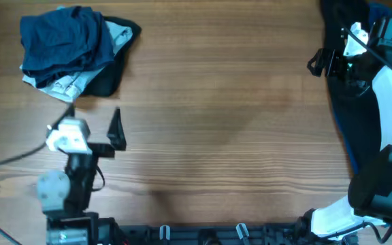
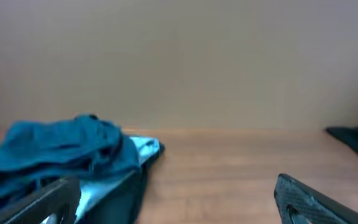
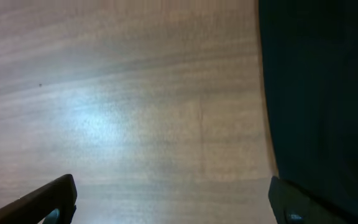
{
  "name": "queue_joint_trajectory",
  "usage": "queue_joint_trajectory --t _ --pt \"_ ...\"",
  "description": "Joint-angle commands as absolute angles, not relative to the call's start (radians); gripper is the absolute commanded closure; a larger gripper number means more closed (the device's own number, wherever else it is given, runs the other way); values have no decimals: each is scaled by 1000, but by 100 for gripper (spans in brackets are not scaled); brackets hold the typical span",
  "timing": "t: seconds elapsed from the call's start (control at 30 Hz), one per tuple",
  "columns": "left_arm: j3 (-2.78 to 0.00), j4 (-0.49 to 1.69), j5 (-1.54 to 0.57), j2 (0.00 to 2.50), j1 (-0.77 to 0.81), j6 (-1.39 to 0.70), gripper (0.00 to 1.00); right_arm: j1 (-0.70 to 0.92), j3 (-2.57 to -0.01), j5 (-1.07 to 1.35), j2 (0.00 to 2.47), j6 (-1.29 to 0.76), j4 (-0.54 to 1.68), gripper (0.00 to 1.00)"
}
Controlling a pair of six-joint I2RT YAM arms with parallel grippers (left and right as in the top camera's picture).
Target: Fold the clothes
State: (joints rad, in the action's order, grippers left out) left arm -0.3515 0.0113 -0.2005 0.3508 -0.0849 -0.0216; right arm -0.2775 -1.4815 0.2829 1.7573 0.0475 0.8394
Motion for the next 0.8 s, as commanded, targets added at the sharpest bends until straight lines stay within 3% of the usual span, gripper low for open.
queue_joint_trajectory --t 0.0,0.37,0.77 --pt "-210 4 -212 213 -80 -42 0 -272 -1485 277 1771 52 820 0" --pt "-36 132 -187 15 -80 -42 0 -273 -1485 277 1771 52 819 0" --pt "-36 128 -160 5 -80 -42 0 -273 -1485 277 1771 52 819 0"
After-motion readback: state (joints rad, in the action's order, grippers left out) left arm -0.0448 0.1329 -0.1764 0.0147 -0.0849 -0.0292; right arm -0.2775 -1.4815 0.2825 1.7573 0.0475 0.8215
